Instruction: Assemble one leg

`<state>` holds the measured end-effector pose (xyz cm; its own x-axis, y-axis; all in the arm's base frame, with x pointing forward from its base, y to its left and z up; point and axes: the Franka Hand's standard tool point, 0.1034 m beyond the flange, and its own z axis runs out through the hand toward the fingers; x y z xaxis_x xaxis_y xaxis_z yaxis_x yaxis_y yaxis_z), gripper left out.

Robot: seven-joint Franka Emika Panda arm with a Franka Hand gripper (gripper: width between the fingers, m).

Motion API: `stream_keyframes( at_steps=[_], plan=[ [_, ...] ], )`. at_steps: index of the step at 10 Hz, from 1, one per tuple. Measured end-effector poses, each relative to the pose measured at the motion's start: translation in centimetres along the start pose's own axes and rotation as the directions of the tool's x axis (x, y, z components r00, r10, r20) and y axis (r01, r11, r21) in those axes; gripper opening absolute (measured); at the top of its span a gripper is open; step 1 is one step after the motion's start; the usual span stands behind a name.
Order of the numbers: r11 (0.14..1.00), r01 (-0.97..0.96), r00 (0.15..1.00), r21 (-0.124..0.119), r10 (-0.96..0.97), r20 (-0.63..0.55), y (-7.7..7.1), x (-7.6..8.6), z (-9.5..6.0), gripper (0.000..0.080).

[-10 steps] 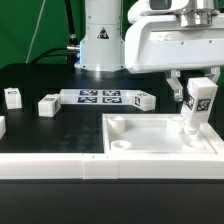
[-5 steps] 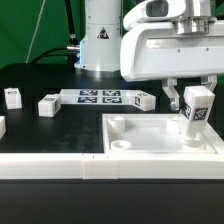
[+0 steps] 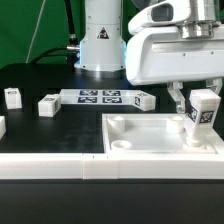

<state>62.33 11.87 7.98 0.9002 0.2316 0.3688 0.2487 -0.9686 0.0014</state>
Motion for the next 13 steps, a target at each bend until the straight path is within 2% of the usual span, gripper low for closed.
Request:
stream_keyframes(
  at_steps=[3,7,11,12,13],
  plan=[
    [1.000,-0.001,1.000,0.000,0.001,-0.005,-0.1,-0.3,0.4,0.0291],
    [0.993,-0.114,0.993,-0.006,0.114,-0.034,1.2,-1.7,0.7,0.0291],
    [0.993,-0.122,0.992,-0.007,0.121,-0.047,1.2,-1.9,0.7,0.0291],
    [0.993,-0.122,0.992,-0.007,0.121,-0.047,1.2,-1.9,0.7,0.0398],
    [0.993,-0.122,0.992,-0.007,0.121,-0.047,1.2,-1.9,0.7,0.0547]
  ],
)
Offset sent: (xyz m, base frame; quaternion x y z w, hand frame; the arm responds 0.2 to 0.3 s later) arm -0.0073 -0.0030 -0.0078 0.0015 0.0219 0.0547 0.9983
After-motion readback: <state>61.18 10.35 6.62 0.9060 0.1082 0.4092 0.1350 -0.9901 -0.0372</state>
